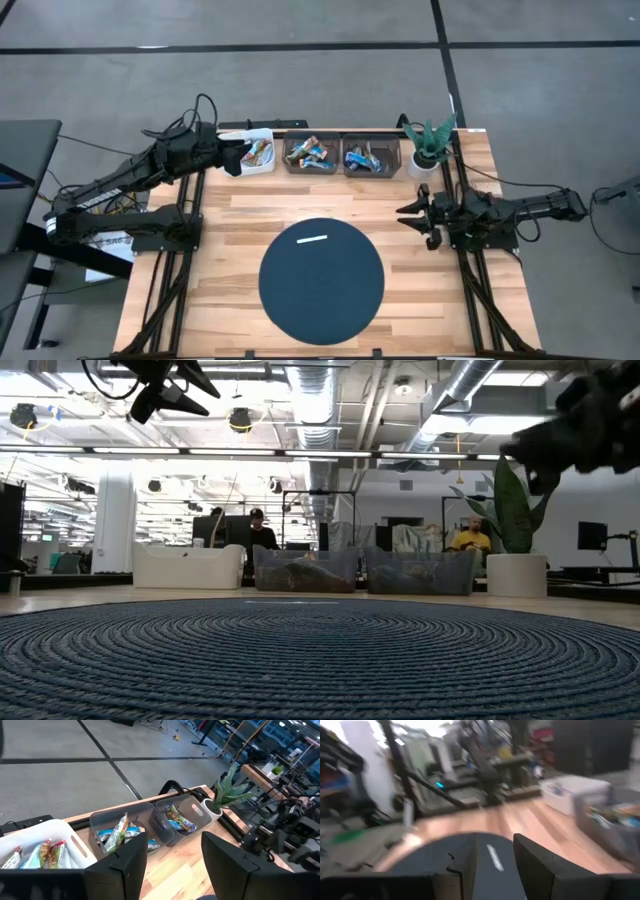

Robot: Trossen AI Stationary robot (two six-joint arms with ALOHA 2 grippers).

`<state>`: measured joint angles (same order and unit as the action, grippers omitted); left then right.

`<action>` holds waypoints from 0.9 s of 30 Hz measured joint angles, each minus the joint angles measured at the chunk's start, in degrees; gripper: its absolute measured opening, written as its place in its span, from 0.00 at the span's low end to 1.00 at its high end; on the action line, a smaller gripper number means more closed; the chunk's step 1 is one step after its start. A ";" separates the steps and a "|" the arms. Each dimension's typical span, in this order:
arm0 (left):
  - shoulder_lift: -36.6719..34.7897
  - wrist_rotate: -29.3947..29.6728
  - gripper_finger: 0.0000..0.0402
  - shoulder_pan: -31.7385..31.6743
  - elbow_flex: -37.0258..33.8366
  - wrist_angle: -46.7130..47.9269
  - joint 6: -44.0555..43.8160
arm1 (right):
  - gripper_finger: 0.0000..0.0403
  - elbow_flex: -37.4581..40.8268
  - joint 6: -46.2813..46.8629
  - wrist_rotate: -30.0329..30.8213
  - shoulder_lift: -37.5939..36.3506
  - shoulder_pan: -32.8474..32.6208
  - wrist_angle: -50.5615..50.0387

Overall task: Pick and place Granola Bars by type
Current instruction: Return to Home Position

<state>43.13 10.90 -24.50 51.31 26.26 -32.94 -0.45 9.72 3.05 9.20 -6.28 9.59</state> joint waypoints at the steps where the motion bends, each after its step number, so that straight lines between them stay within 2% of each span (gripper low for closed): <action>1: 0.00 0.02 0.44 0.25 0.00 0.00 0.04 | 0.30 0.00 -0.62 1.27 0.04 0.00 -1.45; 5: 0.00 0.00 0.43 1.22 0.00 0.00 0.04 | 0.30 0.00 -1.18 4.86 0.04 0.01 -7.49; 16: 0.00 -1.88 0.43 1.87 0.00 0.16 -1.25 | 0.30 -0.44 0.76 4.30 0.10 -0.07 -8.92; 20: 0.00 -4.44 0.43 1.88 0.00 -0.01 -4.95 | 0.30 -0.46 0.78 4.36 0.10 -0.04 -8.97; 24: -0.05 -12.59 0.43 3.64 -0.08 -0.82 10.25 | 0.30 -0.46 0.80 4.39 0.10 -0.02 -9.01; 27: -1.03 -19.93 0.43 5.71 -3.91 -5.79 17.86 | 0.30 -0.48 0.80 4.39 0.10 -0.02 -9.07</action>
<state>42.10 -9.03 -18.79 47.40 20.48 -15.08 -0.93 10.52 7.44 9.30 -6.31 0.52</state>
